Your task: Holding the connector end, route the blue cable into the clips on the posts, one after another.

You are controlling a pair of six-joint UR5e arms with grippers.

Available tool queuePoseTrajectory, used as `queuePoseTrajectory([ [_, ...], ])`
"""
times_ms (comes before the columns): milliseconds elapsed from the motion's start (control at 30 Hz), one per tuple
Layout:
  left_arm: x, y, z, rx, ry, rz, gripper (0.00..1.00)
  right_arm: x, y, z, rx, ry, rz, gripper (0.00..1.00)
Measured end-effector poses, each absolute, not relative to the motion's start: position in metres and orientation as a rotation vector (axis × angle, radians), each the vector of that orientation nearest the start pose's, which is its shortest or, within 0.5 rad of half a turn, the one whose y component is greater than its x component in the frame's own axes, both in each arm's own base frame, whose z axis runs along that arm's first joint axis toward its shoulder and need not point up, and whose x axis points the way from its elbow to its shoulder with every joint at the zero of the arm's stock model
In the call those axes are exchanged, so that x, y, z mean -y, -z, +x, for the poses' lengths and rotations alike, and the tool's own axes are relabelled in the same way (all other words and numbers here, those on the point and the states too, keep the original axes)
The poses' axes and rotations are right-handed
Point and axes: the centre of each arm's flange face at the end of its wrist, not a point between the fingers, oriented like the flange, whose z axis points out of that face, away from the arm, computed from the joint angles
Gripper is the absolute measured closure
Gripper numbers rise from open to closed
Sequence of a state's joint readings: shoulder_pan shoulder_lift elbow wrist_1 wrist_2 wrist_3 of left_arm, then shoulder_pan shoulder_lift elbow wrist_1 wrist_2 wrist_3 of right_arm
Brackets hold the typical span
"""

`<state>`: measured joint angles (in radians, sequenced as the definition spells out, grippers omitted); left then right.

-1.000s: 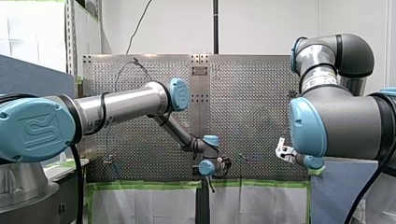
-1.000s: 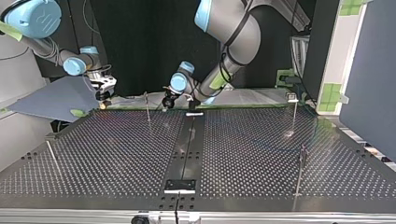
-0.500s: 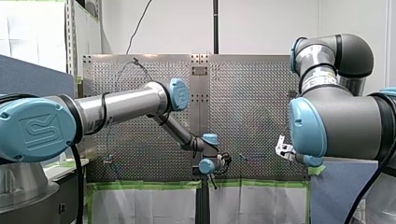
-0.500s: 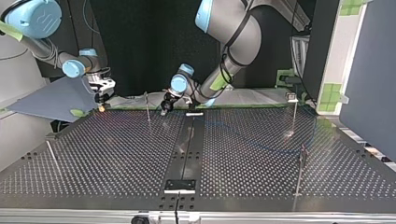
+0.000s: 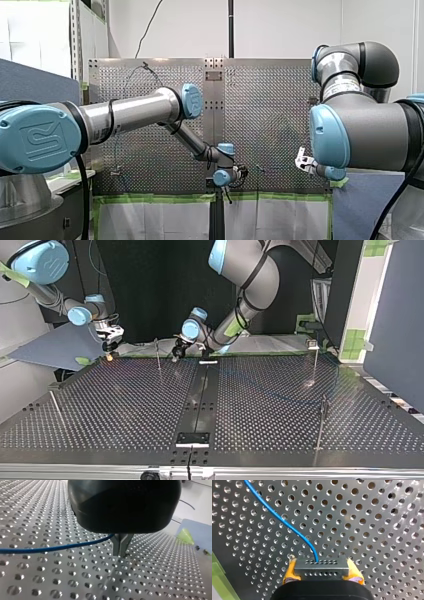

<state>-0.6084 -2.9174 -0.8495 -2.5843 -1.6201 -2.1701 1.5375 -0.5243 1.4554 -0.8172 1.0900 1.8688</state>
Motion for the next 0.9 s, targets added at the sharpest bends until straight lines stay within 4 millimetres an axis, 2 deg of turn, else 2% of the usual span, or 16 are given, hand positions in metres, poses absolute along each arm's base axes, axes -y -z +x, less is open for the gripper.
queuePoseTrajectory([
  [200, 0.584, 0.067, 0.598, -1.719, 0.856, 0.017, 0.82, 0.684, 0.049, 0.159, 1.353, -1.693, 1.5, 1.0],
  [267, 0.586, 0.063, 0.597, -1.724, 0.846, 0.037, 0.66, 0.684, 0.049, 0.16, 1.353, -1.693, 1.501, 1.0],
  [300, 0.586, 0.062, 0.597, -1.726, 0.841, 0.045, 0.66, 0.684, 0.049, 0.16, 1.353, -1.693, 1.502, 1.0],
  [333, 0.587, 0.061, 0.596, -1.726, 0.836, 0.055, 0.44, 0.684, 0.049, 0.16, 1.353, -1.694, 1.502, 1.0],
  [367, 0.588, 0.06, 0.595, -1.727, 0.831, 0.069, 0.29, 0.684, 0.049, 0.161, 1.353, -1.694, 1.503, 1.0],
  [400, 0.589, 0.06, 0.594, -1.728, 0.827, 0.08, 0.29, 0.683, 0.05, 0.161, 1.353, -1.694, 1.504, 1.0],
  [433, 0.589, 0.06, 0.593, -1.729, 0.822, 0.091, 0.08, 0.683, 0.05, 0.162, 1.352, -1.695, 1.504, 1.0],
  [467, 0.59, 0.06, 0.592, -1.732, 0.813, 0.103, 0.0, 0.683, 0.05, 0.162, 1.352, -1.695, 1.505, 1.0],
  [733, 0.592, 0.065, 0.579, -1.781, 0.709, 0.16, 0.0, 0.683, 0.05, 0.164, 1.351, -1.696, 1.508, 1.0],
  [900, 0.597, 0.057, 0.569, -1.804, 0.669, 0.212, 0.0, 0.682, 0.05, 0.165, 1.352, -1.696, 1.508, 1.0],
])
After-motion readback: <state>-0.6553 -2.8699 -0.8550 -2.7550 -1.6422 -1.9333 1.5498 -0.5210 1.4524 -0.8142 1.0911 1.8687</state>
